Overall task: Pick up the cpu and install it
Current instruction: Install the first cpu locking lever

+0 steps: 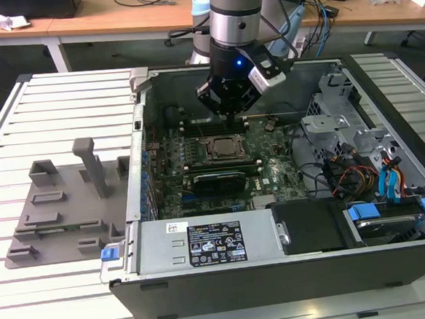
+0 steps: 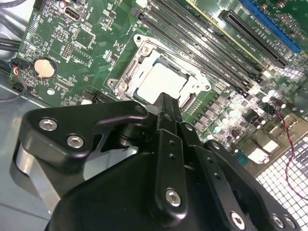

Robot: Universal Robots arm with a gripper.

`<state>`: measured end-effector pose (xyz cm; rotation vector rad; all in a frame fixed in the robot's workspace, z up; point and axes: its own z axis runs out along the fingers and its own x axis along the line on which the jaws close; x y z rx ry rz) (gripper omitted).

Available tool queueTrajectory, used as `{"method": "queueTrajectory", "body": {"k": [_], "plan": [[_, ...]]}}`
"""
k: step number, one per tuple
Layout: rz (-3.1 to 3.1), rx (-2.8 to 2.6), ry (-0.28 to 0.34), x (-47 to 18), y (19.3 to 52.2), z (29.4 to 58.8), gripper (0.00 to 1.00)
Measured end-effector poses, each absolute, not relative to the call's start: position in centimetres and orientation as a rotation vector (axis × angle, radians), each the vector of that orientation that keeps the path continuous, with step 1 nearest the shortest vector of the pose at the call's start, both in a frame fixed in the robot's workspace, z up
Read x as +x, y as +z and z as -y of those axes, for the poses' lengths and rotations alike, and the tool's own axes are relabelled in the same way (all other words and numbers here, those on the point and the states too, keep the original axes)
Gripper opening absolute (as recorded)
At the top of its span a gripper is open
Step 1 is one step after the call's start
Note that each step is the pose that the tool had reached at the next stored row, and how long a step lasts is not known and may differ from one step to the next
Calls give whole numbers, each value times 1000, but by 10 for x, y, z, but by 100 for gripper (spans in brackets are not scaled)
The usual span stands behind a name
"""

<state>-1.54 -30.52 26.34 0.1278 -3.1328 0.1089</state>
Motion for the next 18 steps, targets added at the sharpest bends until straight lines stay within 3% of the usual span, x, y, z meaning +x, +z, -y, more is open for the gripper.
{"method": "queueTrajectory", "body": {"k": [18], "plan": [[3133, 128, 109, -53, 264, 305, 11]]}}
